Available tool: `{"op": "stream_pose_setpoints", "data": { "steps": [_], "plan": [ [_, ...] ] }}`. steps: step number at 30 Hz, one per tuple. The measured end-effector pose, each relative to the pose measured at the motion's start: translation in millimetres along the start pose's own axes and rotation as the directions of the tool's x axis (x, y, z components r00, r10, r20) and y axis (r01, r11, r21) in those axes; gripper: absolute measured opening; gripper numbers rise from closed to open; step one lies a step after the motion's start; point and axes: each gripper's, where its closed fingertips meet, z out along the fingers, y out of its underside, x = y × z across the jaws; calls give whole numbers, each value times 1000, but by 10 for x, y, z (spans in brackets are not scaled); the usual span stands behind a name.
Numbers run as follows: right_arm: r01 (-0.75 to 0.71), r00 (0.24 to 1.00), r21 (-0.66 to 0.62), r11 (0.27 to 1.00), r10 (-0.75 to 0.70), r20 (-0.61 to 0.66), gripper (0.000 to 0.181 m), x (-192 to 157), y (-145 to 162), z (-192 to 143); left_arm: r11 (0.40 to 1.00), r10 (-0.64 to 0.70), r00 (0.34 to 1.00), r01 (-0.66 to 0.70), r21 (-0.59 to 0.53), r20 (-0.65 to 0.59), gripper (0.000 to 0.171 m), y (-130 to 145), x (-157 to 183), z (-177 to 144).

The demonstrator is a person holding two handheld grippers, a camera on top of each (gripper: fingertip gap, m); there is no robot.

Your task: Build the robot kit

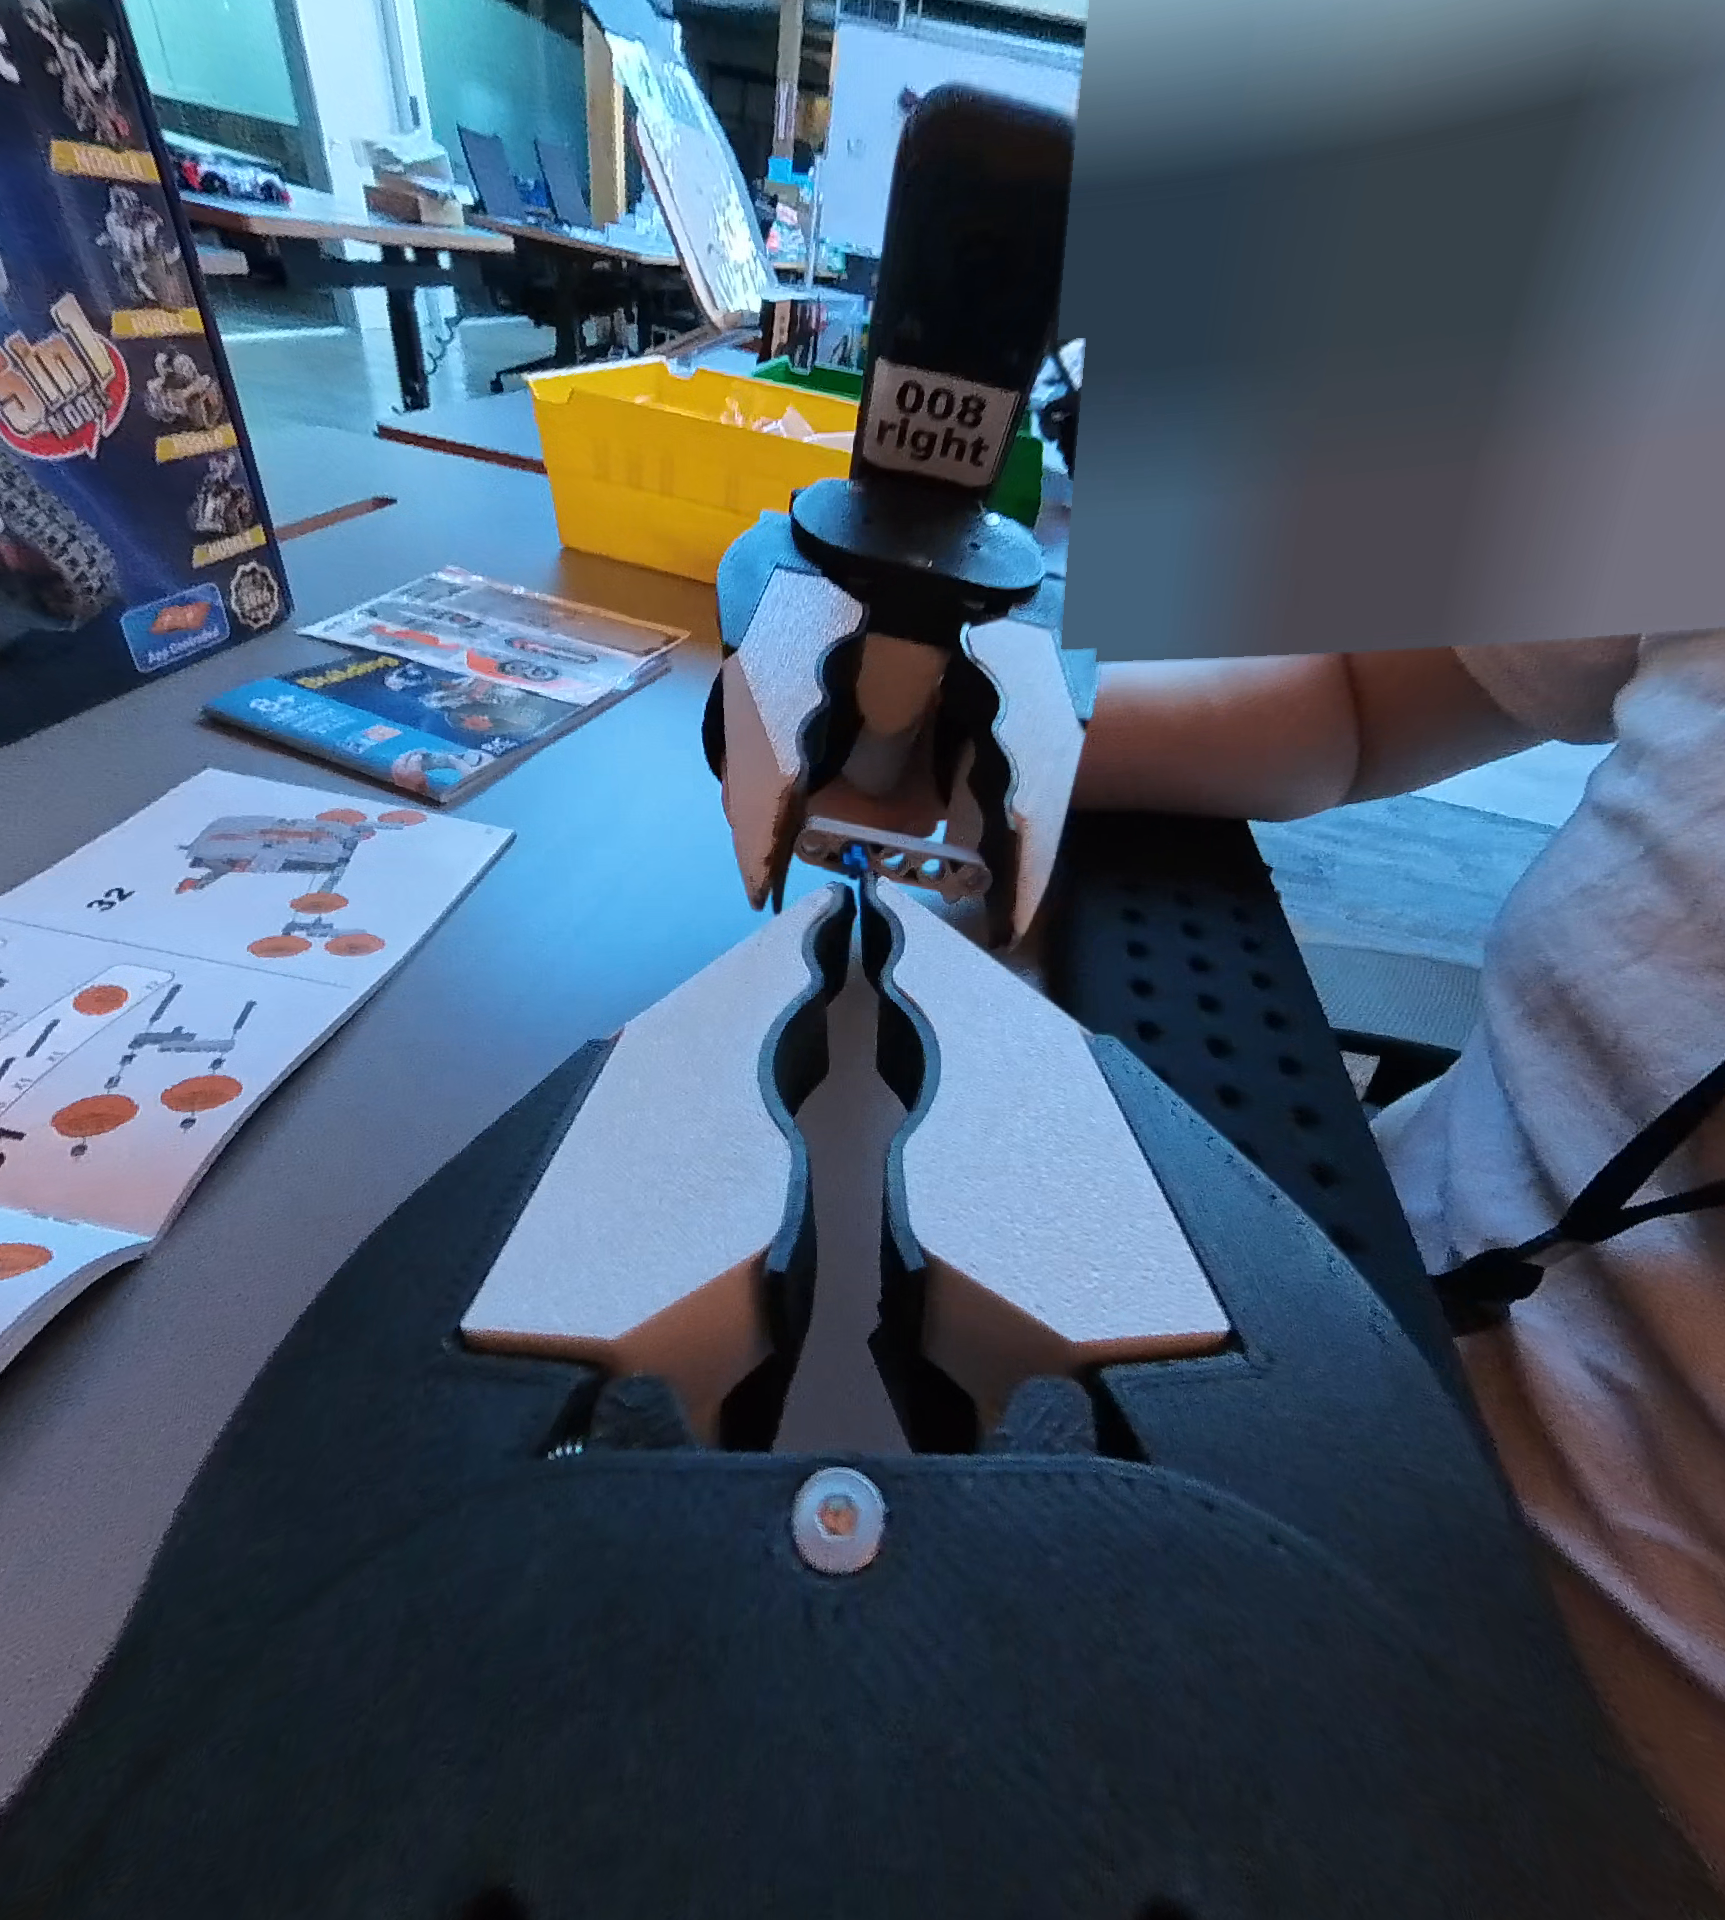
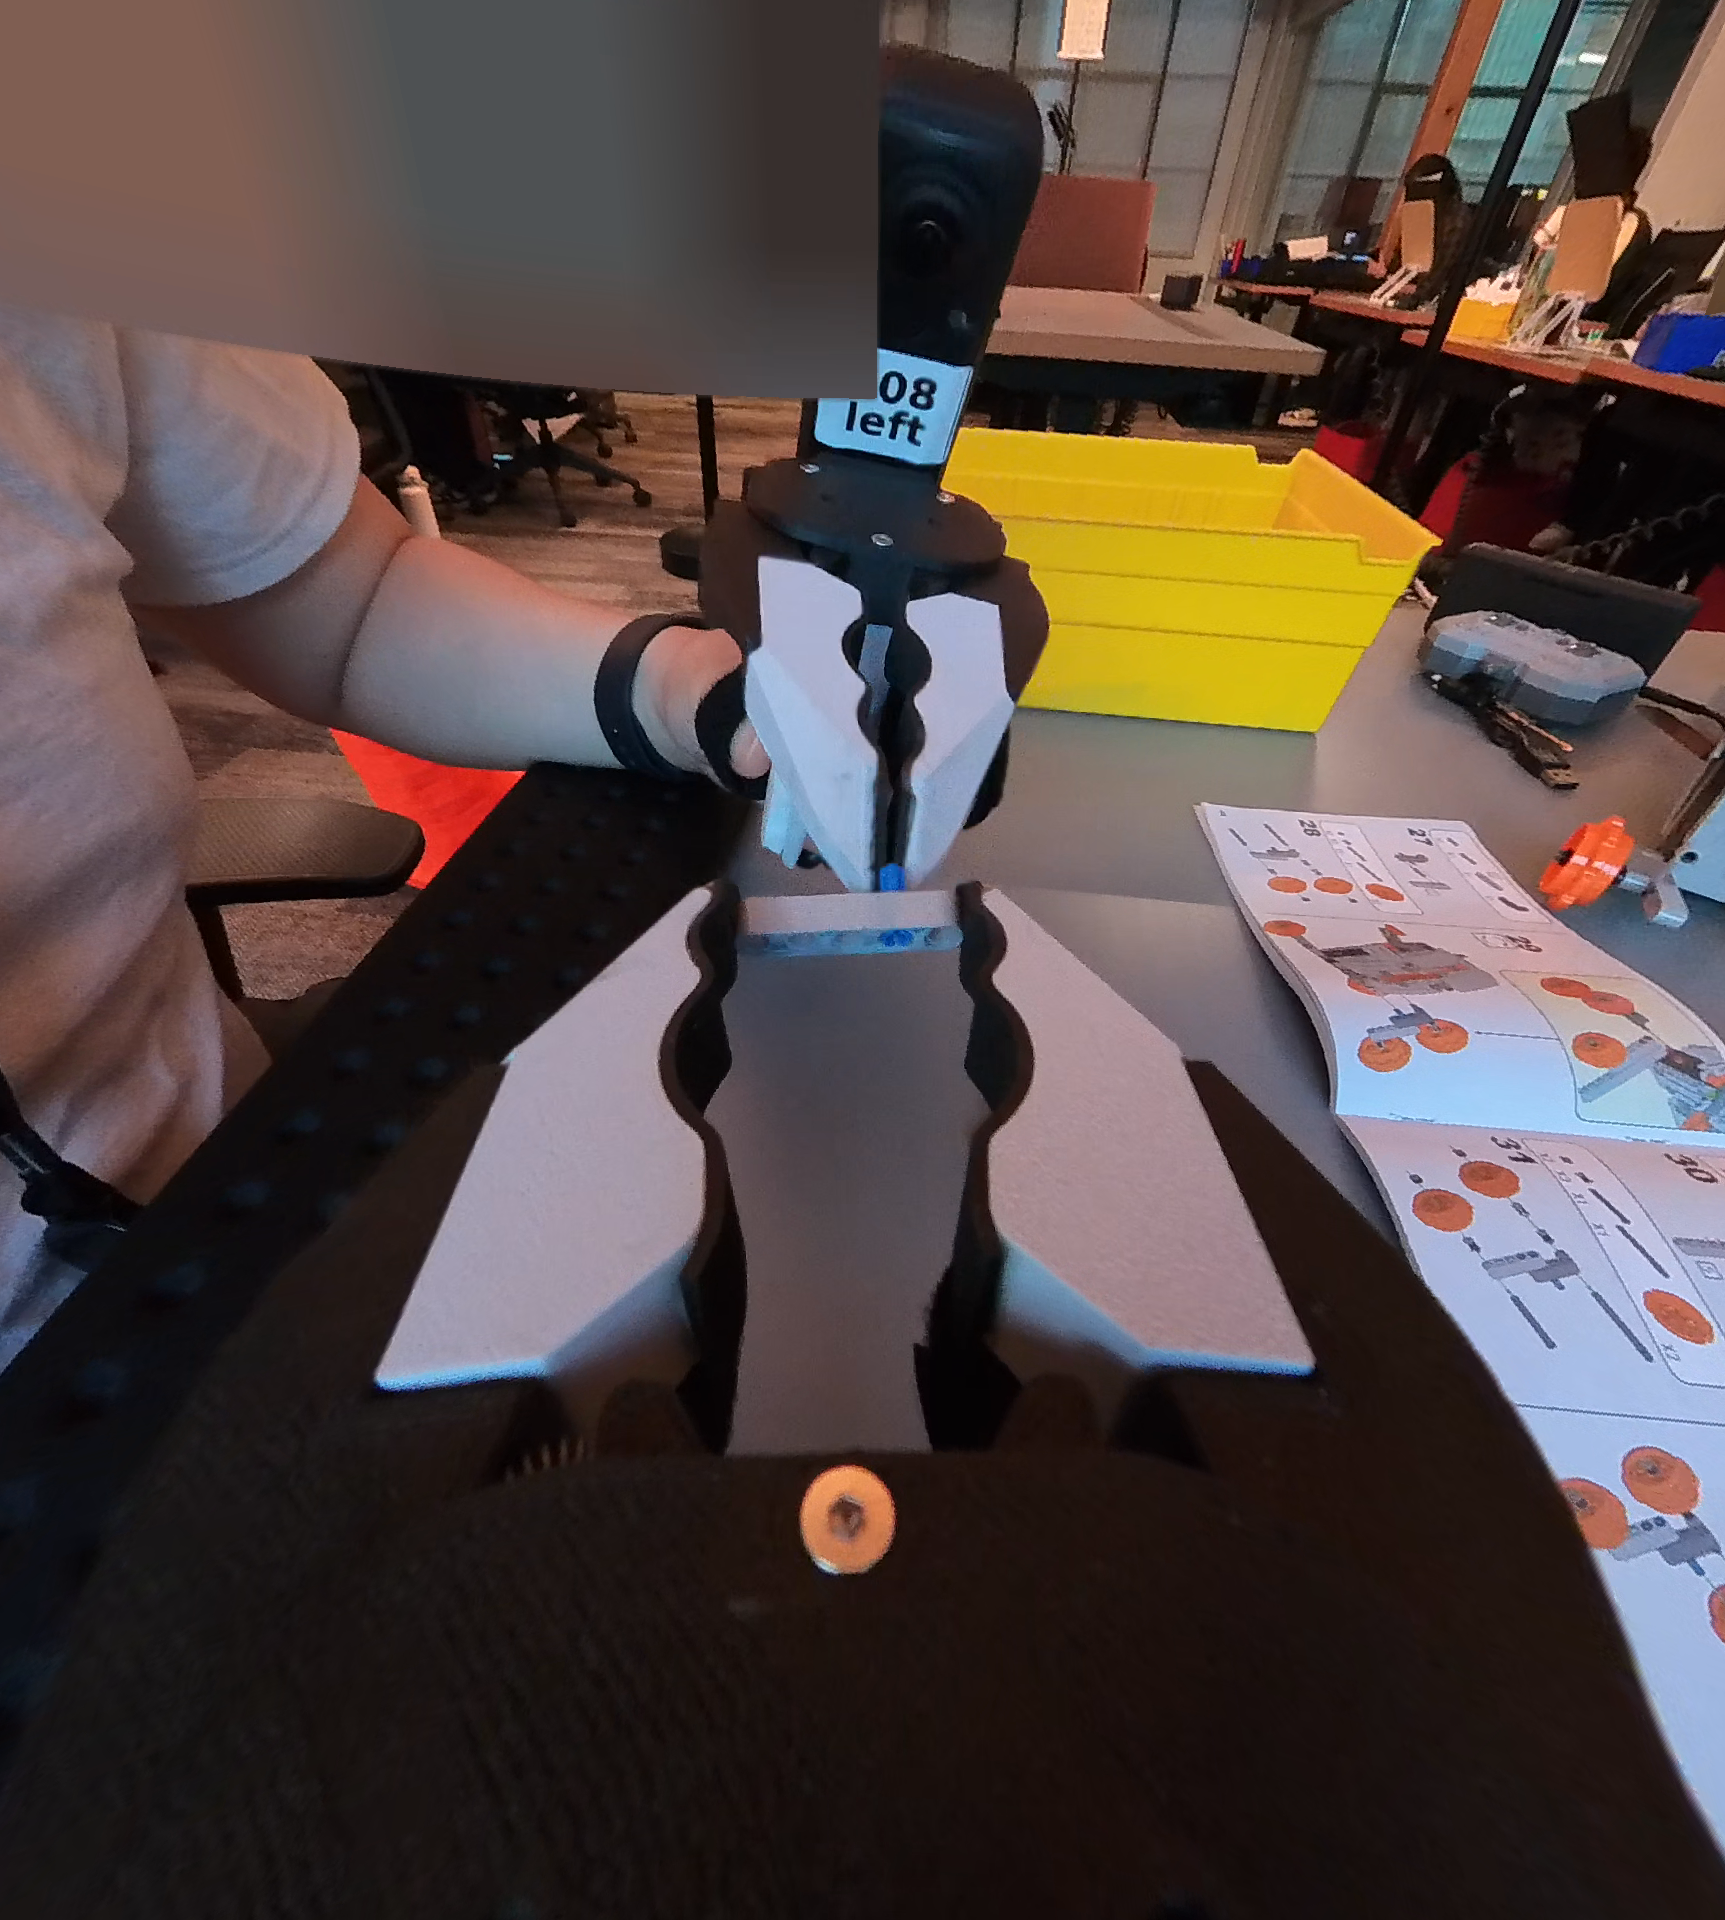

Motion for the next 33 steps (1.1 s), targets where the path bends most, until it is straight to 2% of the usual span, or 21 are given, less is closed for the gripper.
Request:
{"op": "stream_pose_setpoints", "data": {
  "steps": [3, 7, 15, 20, 29, 33],
  "plan": [
    [14, 1000, -41, 999, -14, 0, 42, -15, 67, 38, 1000, -6, 1000, 6, -12, -1, 6, 25, 1, 25],
    [23, 1000, -57, 998, -23, 1, 42, -23, 96, 53, 999, 19, 1000, -19, -26, 13, 1, 43, -9, 18],
    [23, 1000, -79, 997, -24, -13, 42, 1, 141, 59, 997, 17, 1000, -15, -70, 19, 3, 131, -36, 27],
    [14, 1000, -109, 994, -16, -19, 42, 31, 207, 60, 990, 102, 992, -93, -110, 78, 2, 179, -75, 45],
    [37, 999, -149, 988, -39, -9, 42, -8, 263, 81, 989, 72, 996, -65, -131, 51, 1, 226, -46, 41],
    [72, 996, -136, 988, -77, -35, 42, -2, 222, 98, 994, 15, 1000, -12, -110, 25, 1, 206, -35, 19]
  ]
}}
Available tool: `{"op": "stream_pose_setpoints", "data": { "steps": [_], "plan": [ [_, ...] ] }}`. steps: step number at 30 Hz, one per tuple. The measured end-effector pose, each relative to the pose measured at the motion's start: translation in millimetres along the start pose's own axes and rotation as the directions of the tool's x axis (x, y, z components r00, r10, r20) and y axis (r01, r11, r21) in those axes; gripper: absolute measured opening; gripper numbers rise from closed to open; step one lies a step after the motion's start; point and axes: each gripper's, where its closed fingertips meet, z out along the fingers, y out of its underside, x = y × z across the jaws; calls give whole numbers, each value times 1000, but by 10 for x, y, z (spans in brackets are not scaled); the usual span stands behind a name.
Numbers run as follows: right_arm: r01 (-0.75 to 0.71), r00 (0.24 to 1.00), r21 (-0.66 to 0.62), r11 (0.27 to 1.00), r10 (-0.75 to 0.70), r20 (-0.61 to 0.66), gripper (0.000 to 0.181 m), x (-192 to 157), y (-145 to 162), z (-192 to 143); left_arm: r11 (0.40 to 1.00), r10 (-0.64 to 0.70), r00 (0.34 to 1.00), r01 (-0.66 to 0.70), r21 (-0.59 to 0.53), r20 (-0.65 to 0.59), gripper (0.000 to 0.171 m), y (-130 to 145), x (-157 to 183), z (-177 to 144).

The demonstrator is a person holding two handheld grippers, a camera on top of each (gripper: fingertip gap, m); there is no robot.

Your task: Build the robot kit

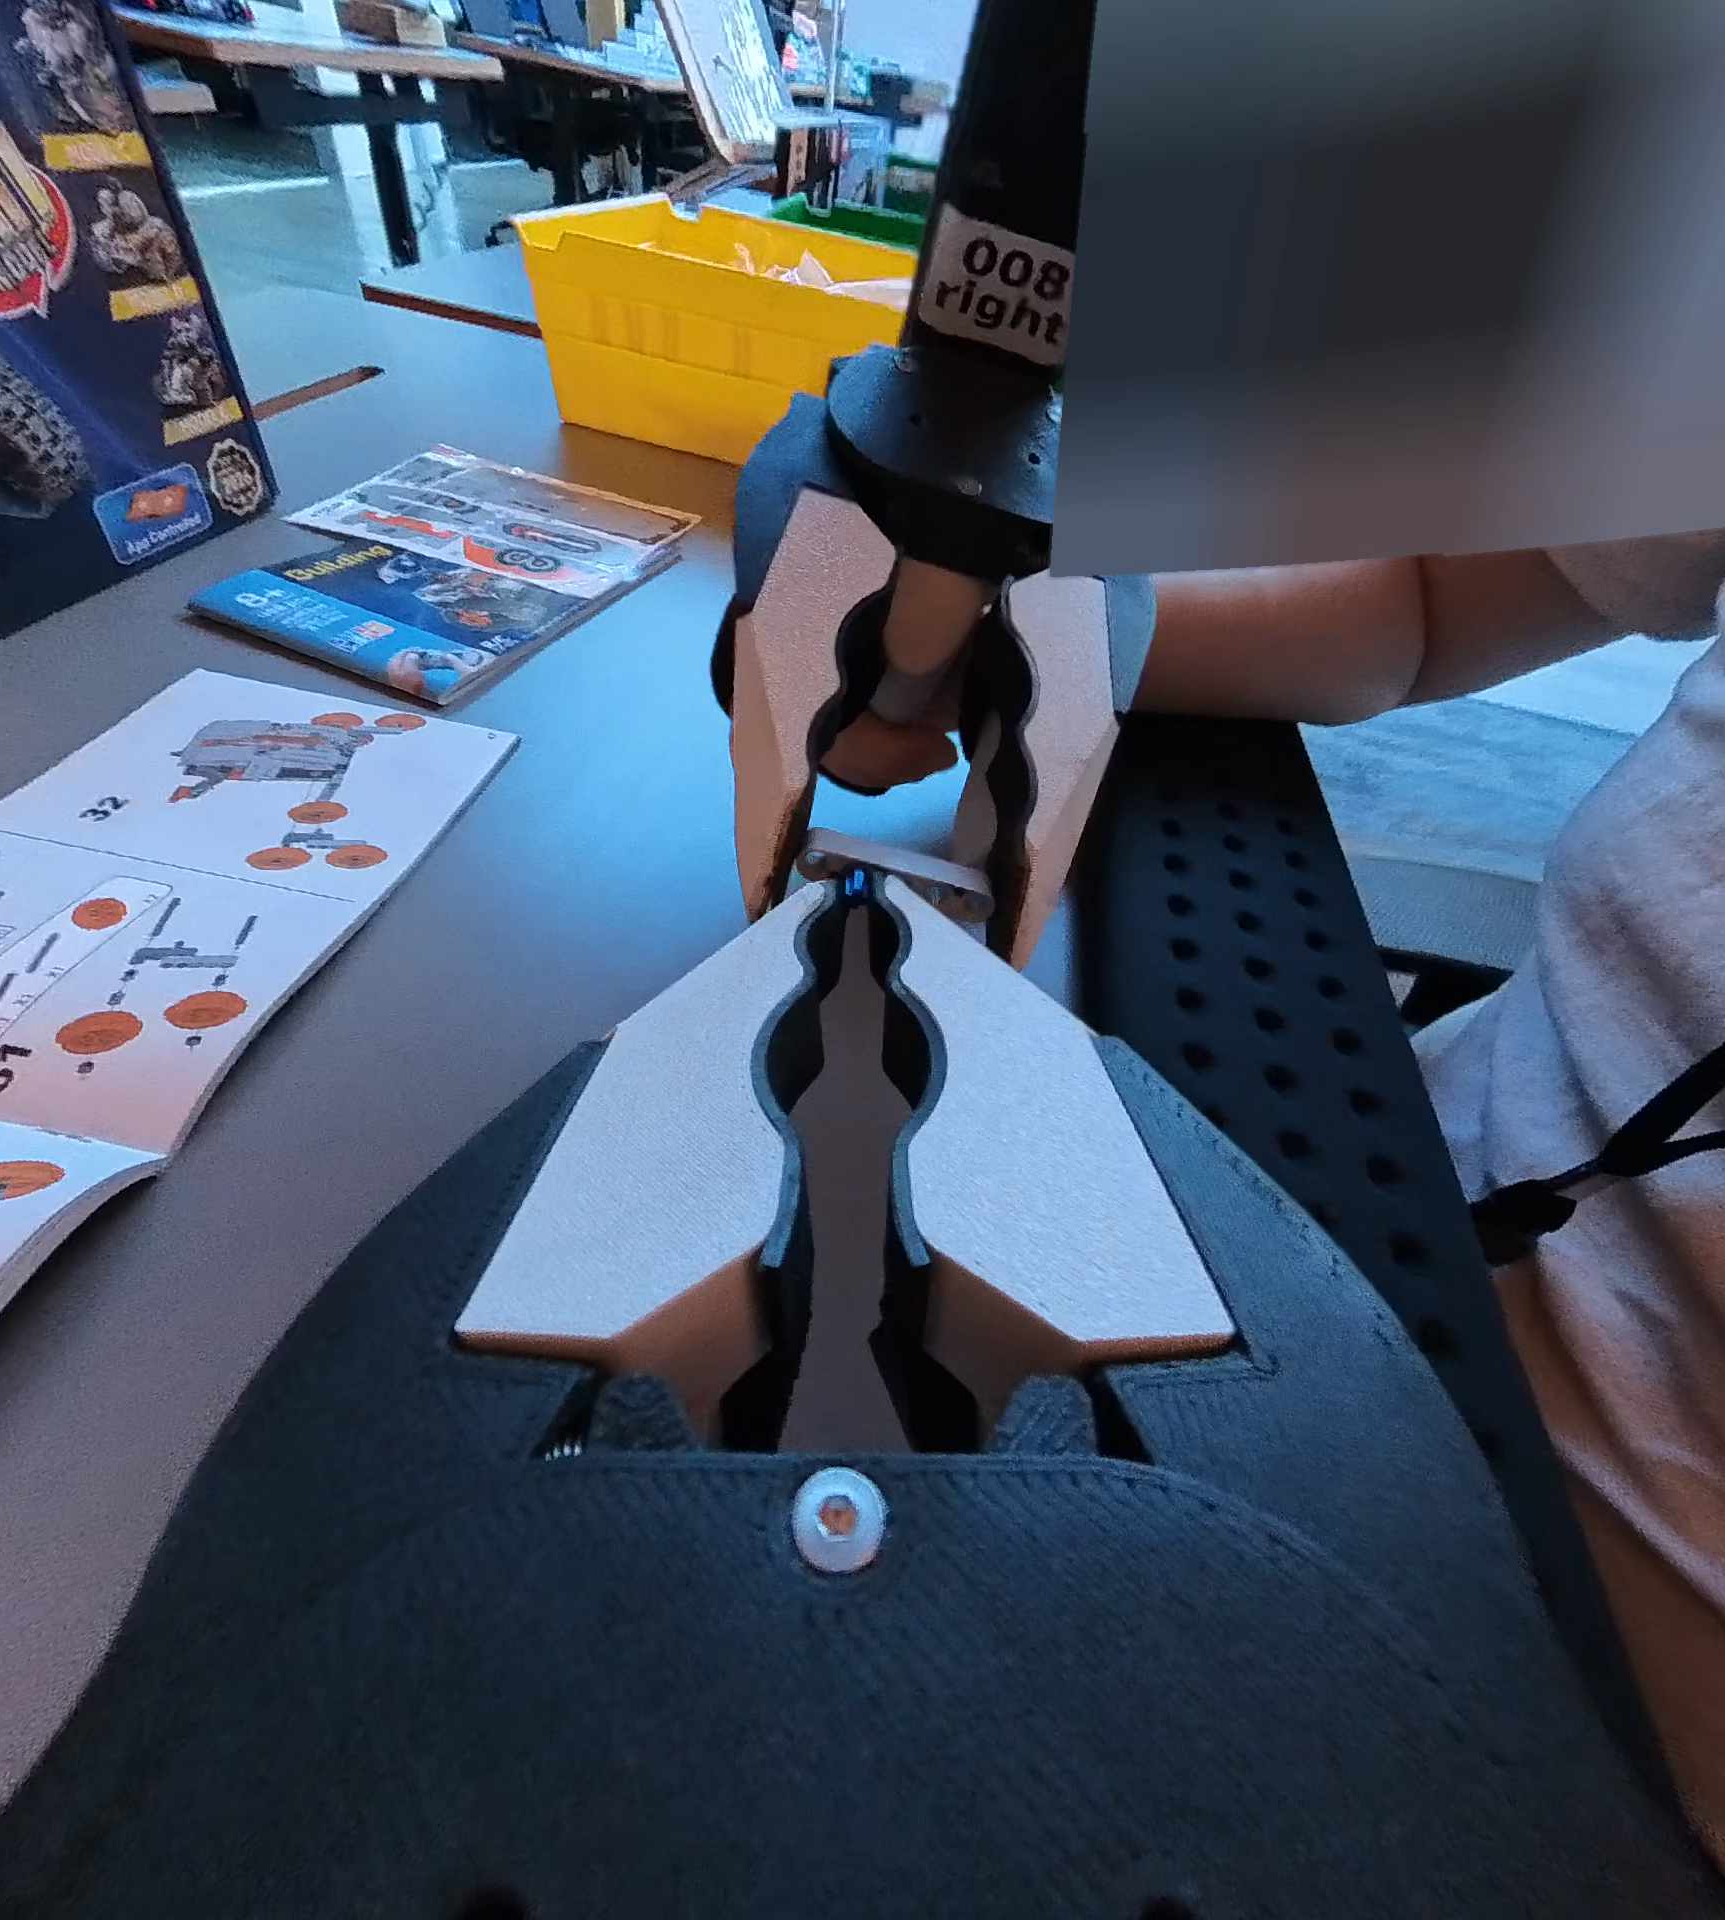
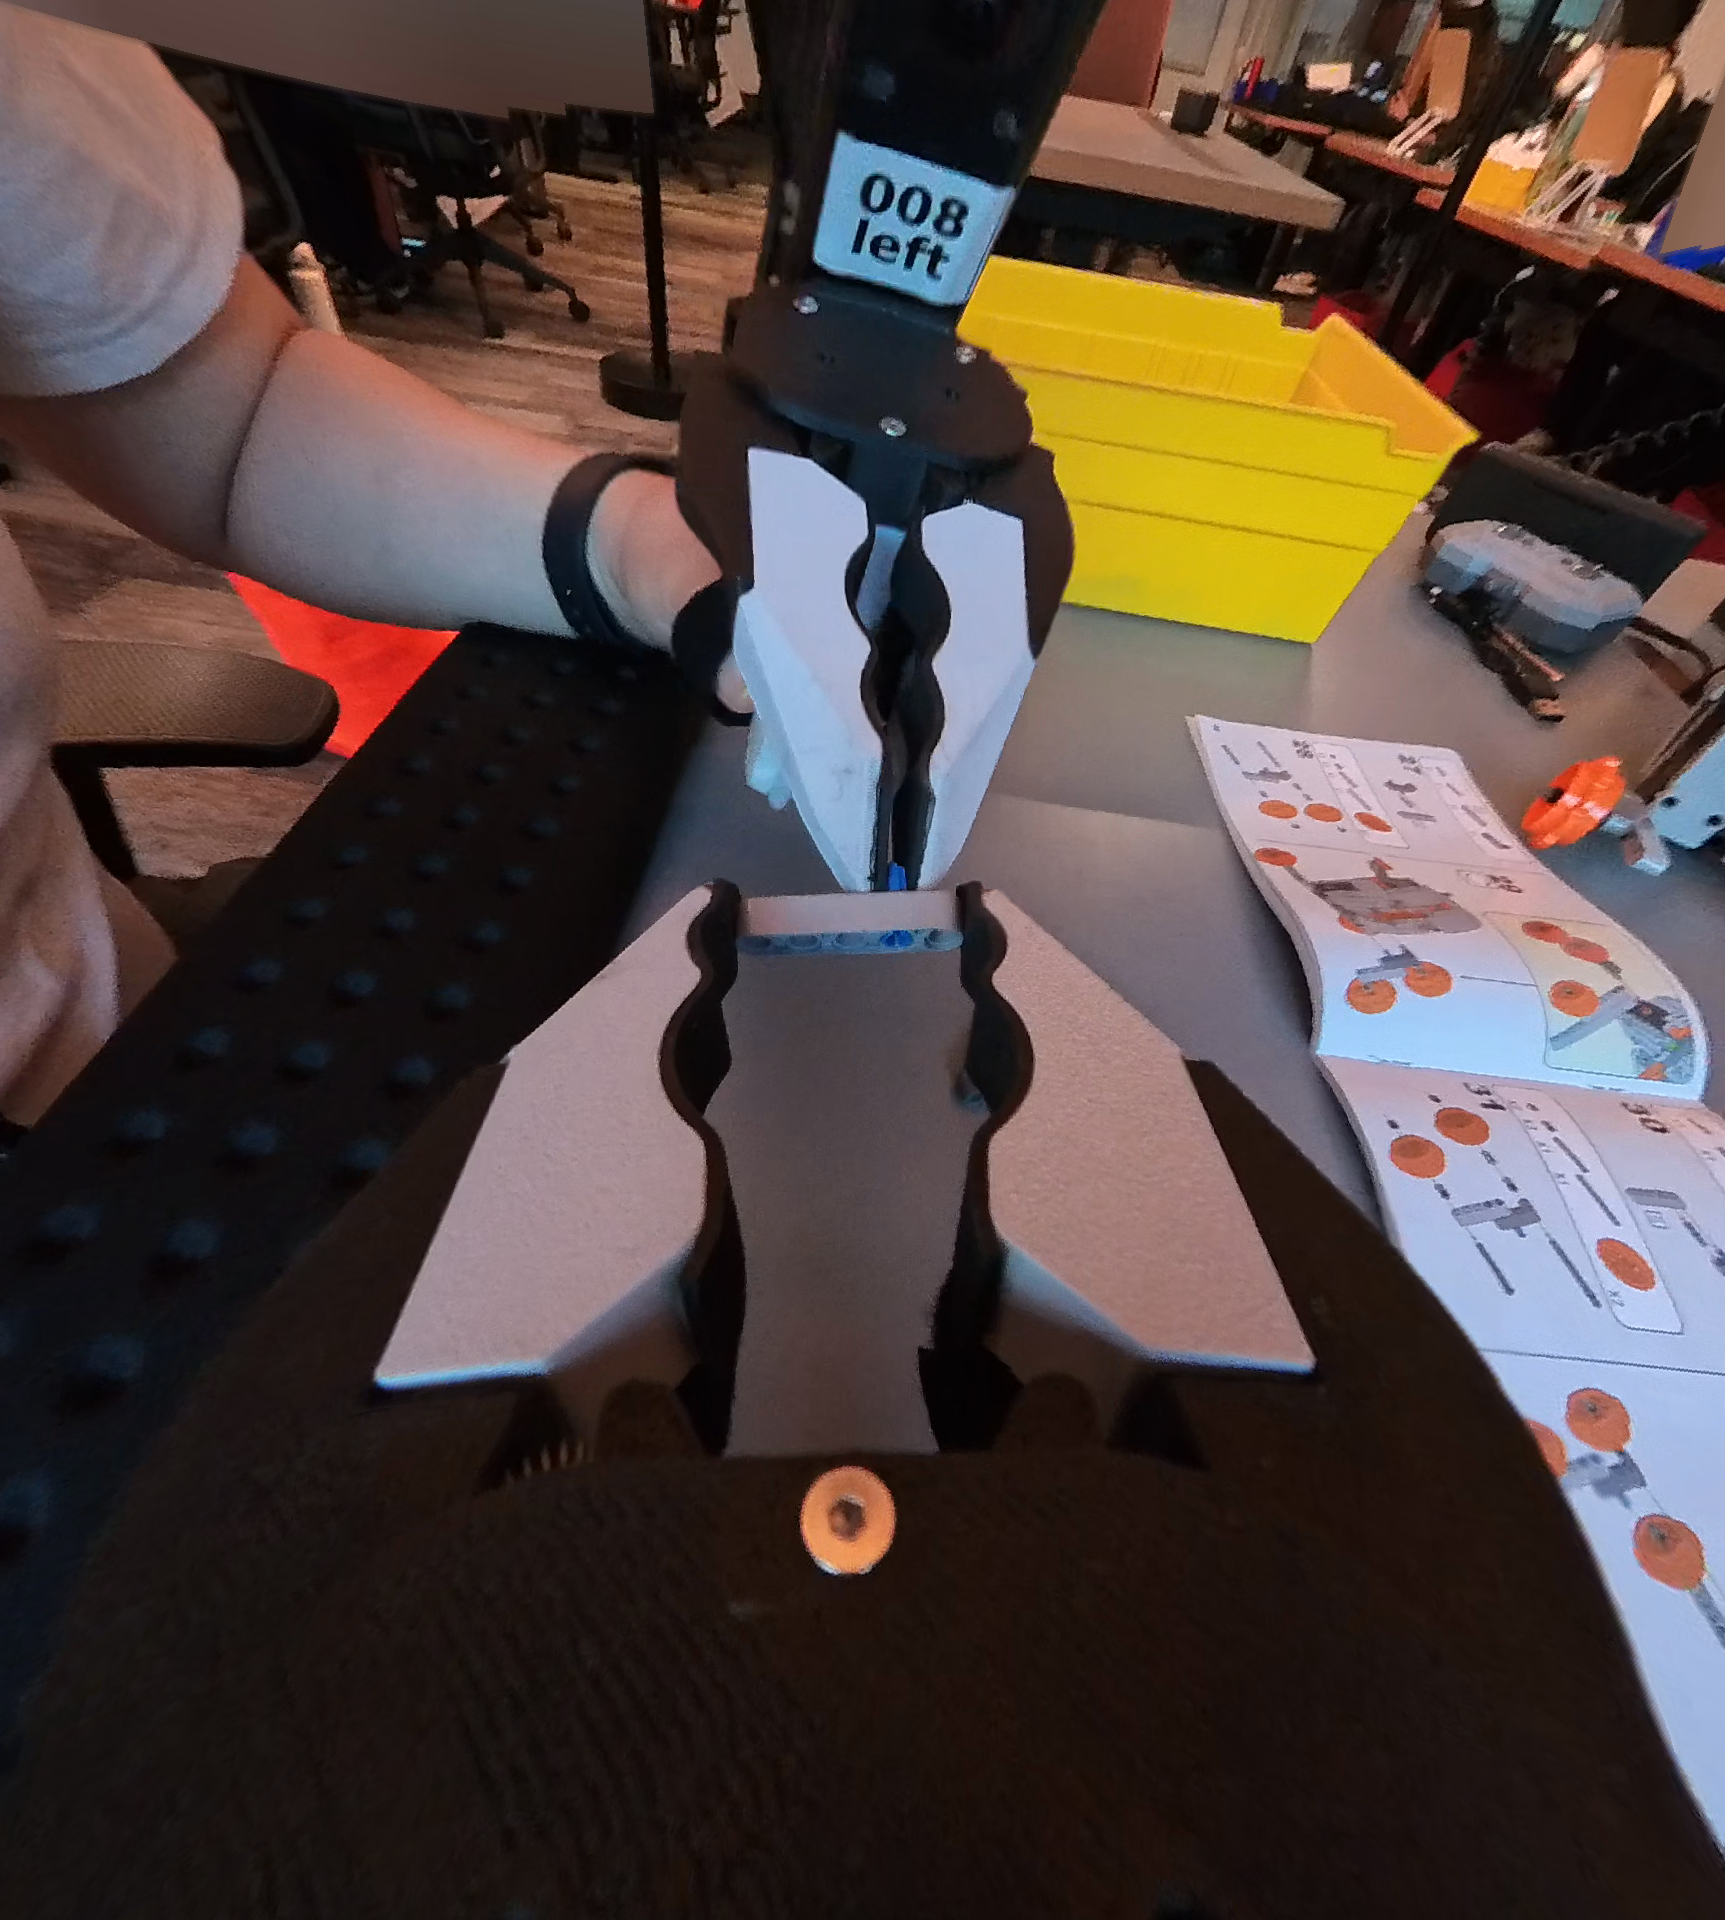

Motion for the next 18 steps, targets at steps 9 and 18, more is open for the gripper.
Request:
{"op": "stream_pose_setpoints", "data": {
  "steps": [9, 18],
  "plan": [
    [20, 998, 56, 998, -17, -52, 42, 29, -136, -23, 994, -10, 1000, 13, 105, -25, 1, -163, 25, -39],
    [113, 989, 9, 994, -112, -96, 41, 7, -155, -26, 987, -37, 996, 48, 150, -78, 1, -204, 69, -58]
  ]
}}
